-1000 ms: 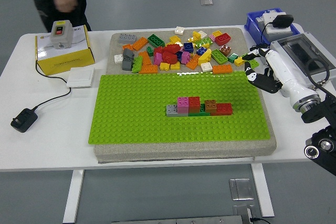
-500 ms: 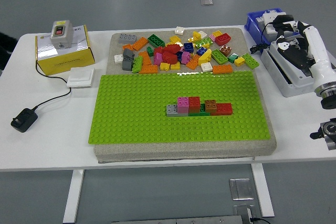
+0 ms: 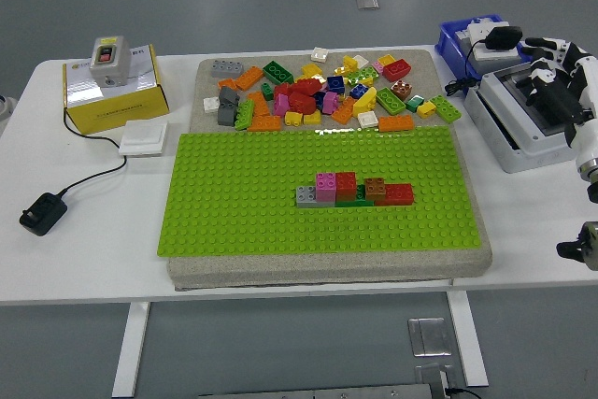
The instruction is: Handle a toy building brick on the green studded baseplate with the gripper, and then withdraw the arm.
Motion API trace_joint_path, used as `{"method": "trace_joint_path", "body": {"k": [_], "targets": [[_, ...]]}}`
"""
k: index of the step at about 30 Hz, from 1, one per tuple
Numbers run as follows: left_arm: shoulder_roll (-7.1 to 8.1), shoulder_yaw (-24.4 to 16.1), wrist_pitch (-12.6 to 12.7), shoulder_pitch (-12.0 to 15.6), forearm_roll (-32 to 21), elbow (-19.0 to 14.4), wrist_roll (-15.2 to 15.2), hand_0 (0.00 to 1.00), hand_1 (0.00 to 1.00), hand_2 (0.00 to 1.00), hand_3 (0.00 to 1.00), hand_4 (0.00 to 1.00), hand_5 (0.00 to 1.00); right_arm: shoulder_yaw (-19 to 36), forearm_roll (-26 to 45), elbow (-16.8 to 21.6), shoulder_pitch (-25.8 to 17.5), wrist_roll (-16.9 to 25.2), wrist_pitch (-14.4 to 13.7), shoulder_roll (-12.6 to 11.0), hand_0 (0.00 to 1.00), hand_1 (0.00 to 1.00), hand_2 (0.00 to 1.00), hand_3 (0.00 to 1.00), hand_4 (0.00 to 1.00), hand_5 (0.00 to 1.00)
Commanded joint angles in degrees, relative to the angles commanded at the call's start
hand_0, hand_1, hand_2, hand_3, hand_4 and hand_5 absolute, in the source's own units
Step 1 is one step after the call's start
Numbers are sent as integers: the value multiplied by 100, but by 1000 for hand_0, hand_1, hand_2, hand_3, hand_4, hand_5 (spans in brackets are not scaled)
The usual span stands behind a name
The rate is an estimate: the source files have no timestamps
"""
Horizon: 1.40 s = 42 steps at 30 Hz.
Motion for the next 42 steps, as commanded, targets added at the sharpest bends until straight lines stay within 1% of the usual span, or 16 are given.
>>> {"method": "trace_joint_path", "body": {"k": [5, 6, 10, 11, 12, 17, 18, 23, 24, 29, 30, 35, 36, 41, 42], "targets": [[37, -50, 4, -39, 31, 0, -7, 685, 653, 556, 622, 103, 609, 187, 591, -51, 0, 191, 146, 53, 337, 514, 689, 667, 457, 485], [44, -55, 4, -41, 27, 0, -7, 685, 654, 562, 628, 149, 596, 193, 705, -68, 2, 233, 180, 54, 430, 600, 695, 672, 510, 591], [54, -70, -3, -49, 7, 0, -2, 685, 654, 562, 628, 149, 596, 199, 1070, -97, -21, 327, 281, 53, 430, 600, 695, 672, 510, 591], [55, -75, -6, -50, 7, 0, 0, 685, 654, 562, 628, 149, 596, 203, 1110, -98, -29, 340, 301, 54, 430, 600, 695, 672, 510, 591], [56, -79, -7, -50, 4, 0, 2, 685, 656, 568, 628, 174, 586, 206, 1142, -99, -34, 350, 318, 55, 428, 597, 688, 668, 539, 687], [65, -87, -25, -24, -4, 0, 26, 685, 656, 568, 628, 174, 586, 188, 1218, -109, -31, 372, 363, 57, 428, 597, 688, 668, 539, 687], [67, -83, -40, -1, -12, 0, 43, 685, 661, 575, 629, 190, 576, 177, 1231, -109, -29, 374, 374, 54, 434, 599, 683, 681, 566, 768], [66, -70, -86, 61, -52, 0, 89, 685, 661, 575, 629, 190, 576, 156, 1410, -150, -62, 412, 471, 43, 434, 599, 683, 681, 566, 768], [66, -60, -100, 61, -63, 0, 99, 688, 671, 588, 629, 191, 581, 153, 1502, -177, -78, 439, 522, 46, 442, 596, 680, 685, 582, 814], [78, -26, -126, 64, -91, 0, 115, 688, 671, 588, 629, 191, 581, 134, 1783, -258, -117, 543, 711, 91, 442, 596, 680, 685, 582, 814], [82, -29, -129, 63, -83, 0, 119, 691, 682, 601, 635, 196, 589, 129, 1799, -261, -111, 550, 731, 94, 448, 599, 681, 691, 599, 857], [106, -40, -144, 55, -37, 0, 135, 691, 682, 601, 635, 196, 589, 106, 1871, -275, -76, 588, 802, 84, 448, 599, 681, 691, 599, 857], [110, -46, -147, 51, -26, 0, 140, 692, 688, 605, 638, 215, 587, 103, 1883, -279, -75, 593, 809, 78, 457, 603, 684, 690, 654, 967], [128, -62, -186, 41, 21, 0, 173, 692, 688, 605, 638, 215, 587, 84, 1938, -304, -107, 617, 838, 69, 457, 603, 684, 690, 654, 967], [137, -79, -195, 39, 41, 0, 188, 694, 692, 605, 640, 228, 580, 87, 1936, -289, -109, 615, 840, 58, 466, 612, 686, 692, 686, 998]]}}
